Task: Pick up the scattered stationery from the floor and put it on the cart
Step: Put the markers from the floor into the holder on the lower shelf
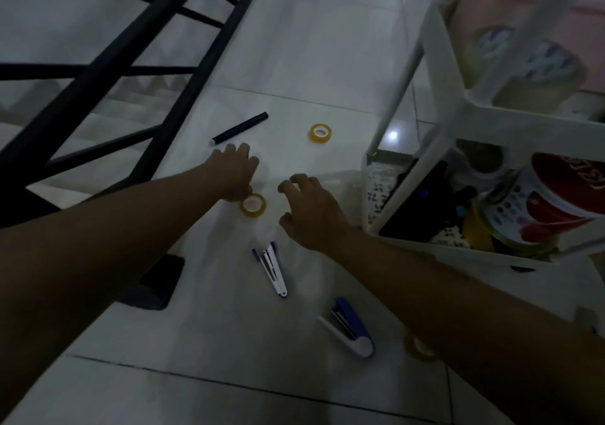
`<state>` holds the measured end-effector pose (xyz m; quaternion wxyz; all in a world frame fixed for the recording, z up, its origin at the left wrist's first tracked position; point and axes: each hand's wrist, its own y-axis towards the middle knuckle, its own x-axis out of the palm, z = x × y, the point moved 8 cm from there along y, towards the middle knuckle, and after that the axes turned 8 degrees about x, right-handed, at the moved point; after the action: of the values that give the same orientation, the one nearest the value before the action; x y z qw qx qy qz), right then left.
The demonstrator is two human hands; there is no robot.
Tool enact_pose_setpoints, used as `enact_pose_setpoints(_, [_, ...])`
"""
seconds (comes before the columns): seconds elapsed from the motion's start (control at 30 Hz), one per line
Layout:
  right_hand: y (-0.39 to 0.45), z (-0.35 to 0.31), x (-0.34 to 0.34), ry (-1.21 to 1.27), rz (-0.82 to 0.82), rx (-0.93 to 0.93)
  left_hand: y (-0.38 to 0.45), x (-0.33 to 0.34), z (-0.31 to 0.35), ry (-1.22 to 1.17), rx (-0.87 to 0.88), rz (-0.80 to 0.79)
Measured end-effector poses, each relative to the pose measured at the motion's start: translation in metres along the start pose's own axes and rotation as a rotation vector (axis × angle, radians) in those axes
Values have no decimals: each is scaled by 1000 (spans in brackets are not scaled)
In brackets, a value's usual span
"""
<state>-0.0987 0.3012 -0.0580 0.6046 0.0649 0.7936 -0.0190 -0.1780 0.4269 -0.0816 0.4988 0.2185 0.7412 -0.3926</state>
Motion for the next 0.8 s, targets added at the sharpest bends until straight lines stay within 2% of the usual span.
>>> enact_pose_setpoints(0.1, [8,5,18,165,-11,157,13,5,-20,-35,-91,35])
enact_pose_setpoints(0.17, [8,5,28,209,-7,187,20,8,-28,-83,-153,81])
enact_pose_setpoints(0.47, [-10,11,45,234,-28,87,43,35,-53,-343,-310,65])
enact_pose_setpoints(0.57, [-12,13,41,241,-19,89,44,40,-51,-301,-322,54])
enact_pose_setpoints(0.8, [-20,6,31,255,-23,38,31,18,-40,-231,-298,294])
